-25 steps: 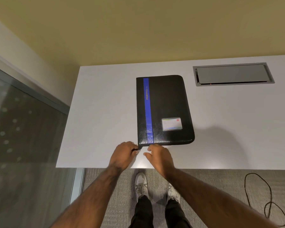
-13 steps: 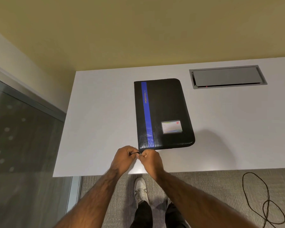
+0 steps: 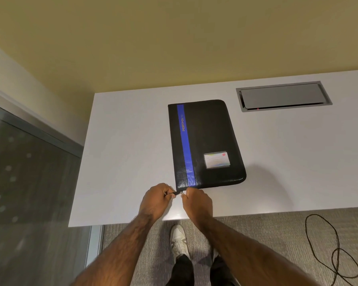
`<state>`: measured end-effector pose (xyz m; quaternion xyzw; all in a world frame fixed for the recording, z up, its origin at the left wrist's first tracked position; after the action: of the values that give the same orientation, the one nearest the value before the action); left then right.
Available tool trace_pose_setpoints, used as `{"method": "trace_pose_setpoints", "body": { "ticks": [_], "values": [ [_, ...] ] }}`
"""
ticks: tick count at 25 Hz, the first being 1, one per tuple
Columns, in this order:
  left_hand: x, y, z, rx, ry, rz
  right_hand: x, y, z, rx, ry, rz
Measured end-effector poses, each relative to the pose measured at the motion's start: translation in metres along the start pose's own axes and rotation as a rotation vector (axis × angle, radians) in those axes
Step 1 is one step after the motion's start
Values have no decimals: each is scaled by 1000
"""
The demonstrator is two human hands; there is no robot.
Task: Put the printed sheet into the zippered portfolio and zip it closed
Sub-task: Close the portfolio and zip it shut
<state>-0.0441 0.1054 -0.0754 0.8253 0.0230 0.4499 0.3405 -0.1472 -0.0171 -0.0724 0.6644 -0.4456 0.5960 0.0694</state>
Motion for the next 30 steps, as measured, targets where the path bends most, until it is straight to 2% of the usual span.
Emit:
{"method": "trace_pose_setpoints", "body": {
  "ticks": [9,23,28,30],
  "values": [
    [11,1,8,-47,-14,73,23,32,3,-103,68,-21],
    [27,0,10,-35,-31,147,78,113,12,-364,154,-53],
    [32,-1,10,-103,-52,235,94,127,16,-277,79,-96],
    [35,9,9,-248,89,400,96,132,17,-217,27,-91]
  ]
}}
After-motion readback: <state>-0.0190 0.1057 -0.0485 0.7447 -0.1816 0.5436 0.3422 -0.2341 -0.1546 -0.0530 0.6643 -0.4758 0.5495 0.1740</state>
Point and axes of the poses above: each hand's wrist, its own z-axis towards the middle knuckle, its own x-axis out of the back of the hand, y = z × x, the point moved 1 cm from there along z, towards the middle knuckle, and after that the axes turned 5 degrees about y, right-handed, at the moved point
